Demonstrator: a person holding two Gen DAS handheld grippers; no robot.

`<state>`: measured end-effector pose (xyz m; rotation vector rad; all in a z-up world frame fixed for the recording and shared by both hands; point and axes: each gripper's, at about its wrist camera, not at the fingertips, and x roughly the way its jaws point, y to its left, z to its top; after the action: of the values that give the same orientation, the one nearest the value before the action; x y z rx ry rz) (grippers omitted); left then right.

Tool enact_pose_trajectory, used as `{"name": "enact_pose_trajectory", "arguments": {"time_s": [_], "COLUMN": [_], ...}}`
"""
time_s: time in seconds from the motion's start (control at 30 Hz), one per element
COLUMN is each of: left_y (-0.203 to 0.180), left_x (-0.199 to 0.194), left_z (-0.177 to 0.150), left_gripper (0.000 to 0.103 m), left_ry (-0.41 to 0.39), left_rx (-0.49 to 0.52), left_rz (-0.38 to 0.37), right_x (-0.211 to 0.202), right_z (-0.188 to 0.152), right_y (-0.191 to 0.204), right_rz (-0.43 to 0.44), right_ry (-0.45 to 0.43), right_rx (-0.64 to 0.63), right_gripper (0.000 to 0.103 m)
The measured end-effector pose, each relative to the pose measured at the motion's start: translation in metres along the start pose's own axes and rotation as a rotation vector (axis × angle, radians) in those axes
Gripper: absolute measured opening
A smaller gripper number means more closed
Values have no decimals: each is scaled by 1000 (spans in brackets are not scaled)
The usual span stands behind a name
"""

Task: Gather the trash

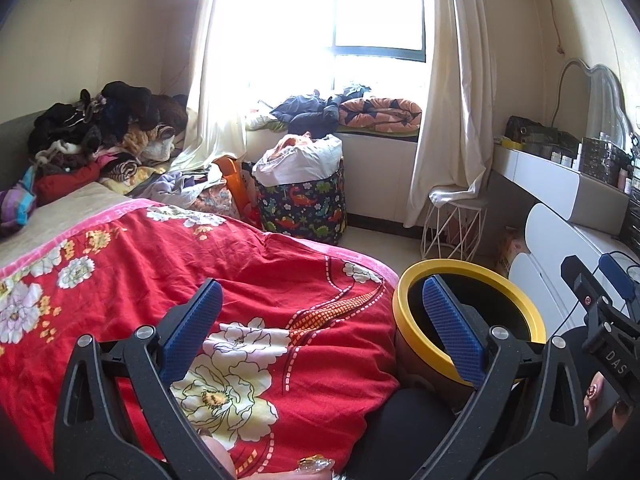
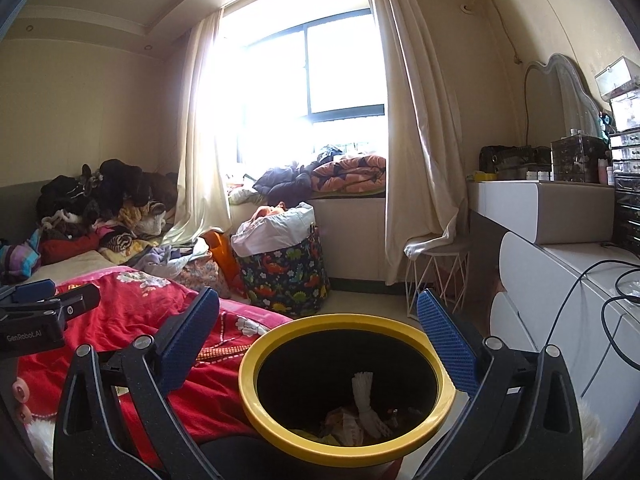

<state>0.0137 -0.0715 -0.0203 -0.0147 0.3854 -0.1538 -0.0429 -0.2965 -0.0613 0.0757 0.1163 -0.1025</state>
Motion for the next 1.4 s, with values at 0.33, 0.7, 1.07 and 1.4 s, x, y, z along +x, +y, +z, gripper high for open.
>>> {"name": "enact_pose_trajectory", "arguments": {"time_s": [0.33,0.7,1.07,1.4], "left_y": [0,1,-1,-2], "left_x": [0,0,-1,-1], "left_z": [1,1,2,3], "left_gripper": [92,92,92,92], "left_ry": [-2,0,-3,-5], "left_rx": [-2,-2,-3,-3], "left_rz": [0,-2,-3,-2], "right_x": [-1,-3,-3,-2], "right_z": [-3,-5,-5,-5], "right_y": [1,-1,-1,-2], "right_rz": [-7,-12,-11,-11], "right_ry": [-2,0,0,0], "right_rx": [3,6,7,8], "right_gripper": [97,97,97,97]}}
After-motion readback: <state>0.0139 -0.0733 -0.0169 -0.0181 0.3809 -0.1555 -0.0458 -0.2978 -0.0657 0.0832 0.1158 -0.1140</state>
